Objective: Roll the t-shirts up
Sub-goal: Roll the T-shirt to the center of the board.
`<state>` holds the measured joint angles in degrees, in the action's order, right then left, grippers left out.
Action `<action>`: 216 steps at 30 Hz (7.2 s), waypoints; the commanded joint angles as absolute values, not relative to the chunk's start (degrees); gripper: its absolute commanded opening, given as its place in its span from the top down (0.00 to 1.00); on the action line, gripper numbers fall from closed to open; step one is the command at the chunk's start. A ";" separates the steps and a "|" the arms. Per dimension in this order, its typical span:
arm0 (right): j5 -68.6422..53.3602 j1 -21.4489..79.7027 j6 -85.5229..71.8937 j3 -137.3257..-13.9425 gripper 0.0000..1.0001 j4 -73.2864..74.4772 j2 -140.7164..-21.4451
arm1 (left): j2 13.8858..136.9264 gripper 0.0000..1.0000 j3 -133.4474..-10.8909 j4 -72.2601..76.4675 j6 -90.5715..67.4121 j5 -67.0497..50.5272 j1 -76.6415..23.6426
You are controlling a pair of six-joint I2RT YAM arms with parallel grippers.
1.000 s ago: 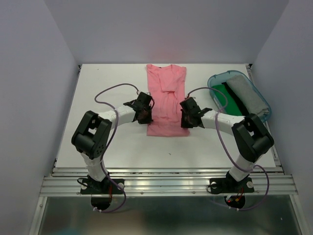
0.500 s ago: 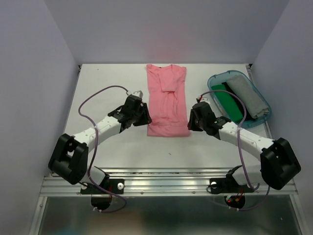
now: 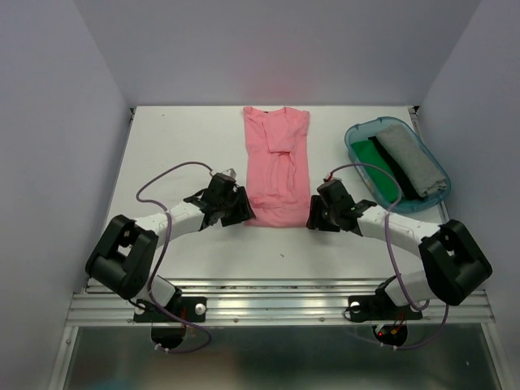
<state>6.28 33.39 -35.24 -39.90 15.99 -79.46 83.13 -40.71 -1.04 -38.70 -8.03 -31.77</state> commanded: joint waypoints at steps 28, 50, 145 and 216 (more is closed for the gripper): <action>-2.37 32.61 -33.31 -38.24 0.99 12.30 -77.97 | 82.09 1.00 -37.01 0.35 -40.08 -11.42 -32.43; -2.99 38.67 -36.21 -36.56 0.99 18.89 -71.90 | 73.92 1.00 -30.85 -5.44 -42.45 -12.66 -34.01; 6.50 30.76 -28.13 -59.32 0.54 15.82 -91.76 | 94.22 0.42 -56.69 -7.38 -40.08 -14.33 -19.95; 5.35 35.51 -21.38 -62.49 0.84 14.06 -91.43 | 88.25 1.00 -63.26 -15.27 -32.17 6.06 -33.40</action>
<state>2.15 35.51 -26.39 -60.90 14.41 -98.83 95.59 -56.49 -10.28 -34.87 2.33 -34.00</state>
